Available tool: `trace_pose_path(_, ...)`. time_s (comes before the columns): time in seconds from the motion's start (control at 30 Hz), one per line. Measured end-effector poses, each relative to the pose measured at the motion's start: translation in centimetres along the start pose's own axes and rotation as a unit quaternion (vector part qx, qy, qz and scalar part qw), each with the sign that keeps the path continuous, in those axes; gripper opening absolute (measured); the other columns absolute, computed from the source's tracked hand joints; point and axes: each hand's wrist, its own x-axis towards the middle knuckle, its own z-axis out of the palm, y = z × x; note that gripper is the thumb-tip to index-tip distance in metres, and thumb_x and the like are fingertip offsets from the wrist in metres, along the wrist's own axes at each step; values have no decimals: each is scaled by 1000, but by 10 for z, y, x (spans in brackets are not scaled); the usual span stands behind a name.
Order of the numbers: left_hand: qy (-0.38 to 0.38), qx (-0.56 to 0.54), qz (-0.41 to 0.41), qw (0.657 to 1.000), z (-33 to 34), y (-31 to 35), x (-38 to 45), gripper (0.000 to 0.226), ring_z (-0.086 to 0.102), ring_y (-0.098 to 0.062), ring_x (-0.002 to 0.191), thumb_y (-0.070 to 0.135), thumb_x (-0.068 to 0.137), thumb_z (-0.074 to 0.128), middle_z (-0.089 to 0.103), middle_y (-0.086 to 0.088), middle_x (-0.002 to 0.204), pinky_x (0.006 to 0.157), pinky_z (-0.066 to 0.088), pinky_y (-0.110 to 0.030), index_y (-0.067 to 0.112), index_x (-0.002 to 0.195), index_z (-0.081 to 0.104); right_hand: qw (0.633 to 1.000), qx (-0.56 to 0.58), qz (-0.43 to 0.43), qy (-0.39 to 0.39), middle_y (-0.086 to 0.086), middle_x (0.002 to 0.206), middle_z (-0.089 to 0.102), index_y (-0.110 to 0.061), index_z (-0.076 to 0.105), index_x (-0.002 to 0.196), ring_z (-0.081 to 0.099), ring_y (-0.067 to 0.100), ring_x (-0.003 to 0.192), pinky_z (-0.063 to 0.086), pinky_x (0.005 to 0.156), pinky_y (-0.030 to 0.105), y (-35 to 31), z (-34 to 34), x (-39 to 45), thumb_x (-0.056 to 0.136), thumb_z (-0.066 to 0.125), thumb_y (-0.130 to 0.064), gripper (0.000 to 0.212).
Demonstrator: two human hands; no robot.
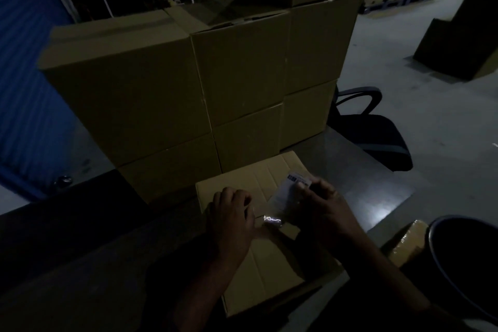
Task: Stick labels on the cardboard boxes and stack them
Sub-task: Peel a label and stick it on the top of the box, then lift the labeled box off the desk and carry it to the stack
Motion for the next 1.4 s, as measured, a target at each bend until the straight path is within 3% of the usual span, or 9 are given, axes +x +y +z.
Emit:
trace_pose_path(0.07, 0, 2, 4, 1000, 3, -1, 1, 15, 55, -22, 102, 29, 91, 73, 56, 4, 108, 82, 51, -44, 27, 104, 65, 999, 10, -3, 49, 22, 122, 67, -2, 61, 124, 71, 36, 101, 61, 77, 48, 1, -1, 1, 98, 62, -17, 31)
trace_pose_path(0.33, -58, -51, 20, 997, 3, 11, 15, 14, 53, -10, 101, 39, 95, 66, 54, 13, 113, 80, 54, -38, 39, 106, 57, 977, 11, -32, 210, 17, 107, 73, 1, 65, 118, 76, 19, 84, 59, 59, 28, -4, -8, -14, 91, 72, -10, 30)
trace_pose_path(0.47, -108, -151, 62, 981, 10, 50, 22, 18, 55, -4, 101, 39, 98, 62, 47, 21, 116, 81, 58, -36, 46, 110, 52, 956, 17, -62, 287, 11, 93, 78, -1, 69, 109, 77, 23, 82, 57, 57, 27, -7, -21, -34, 83, 79, -12, 30)
trace_pose_path(0.6, -143, -216, 120, 958, 28, 115, 23, 18, 59, -10, 102, 32, 97, 61, 53, 13, 118, 83, 58, -40, 36, 114, 58, 927, 21, -93, 364, 7, 83, 77, -7, 72, 93, 72, 14, 73, 52, 56, 21, -8, -51, -58, 67, 83, -21, 31)
trace_pose_path(0.73, -182, -244, 185, 934, 57, 182, 11, 25, 62, -16, 102, 27, 95, 68, 55, 8, 121, 81, 58, -46, 32, 118, 59, 894, 35, -112, 432, 6, 74, 70, -2, 69, 93, 65, 6, 59, 47, 49, 16, -6, -112, -81, 88, 74, -11, 11)
trace_pose_path(0.93, -220, -239, 265, 908, 112, 289, -28, 24, 58, -17, 99, 27, 93, 69, 54, 6, 116, 78, 56, -41, 28, 116, 60, 843, -2, -60, 535, 18, 88, 70, 5, 68, 102, 67, 20, 73, 51, 51, 20, -1, -237, -110, 98, 65, -15, 21)
trace_pose_path(1.03, -278, -232, 240, 901, 159, 334, -47, 24, 60, -19, 100, 26, 91, 69, 55, 4, 114, 81, 55, -39, 26, 114, 62, 816, -31, -15, 576, 10, 68, 63, 2, 67, 87, 58, 12, 52, 42, 41, 16, -1, -301, -125, 97, 61, -7, 14)
trace_pose_path(1.23, -368, -141, 178, 902, 243, 375, -69, 27, 63, -22, 106, 29, 93, 70, 58, 1, 119, 91, 54, -39, 25, 119, 63, 789, -73, 76, 605, 17, 79, 73, -2, 73, 81, 67, 28, 67, 52, 64, 34, 15, -411, -125, 89, 69, -11, 12)
trace_pose_path(1.4, -388, -95, 137, 906, 268, 387, -70, 24, 65, -20, 105, 32, 96, 68, 58, 2, 118, 89, 55, -39, 26, 118, 62, 774, -129, 130, 606, 11, 80, 72, -8, 71, 78, 64, 28, 71, 42, 61, 29, 22, -447, -101, 93, 69, -30, 27)
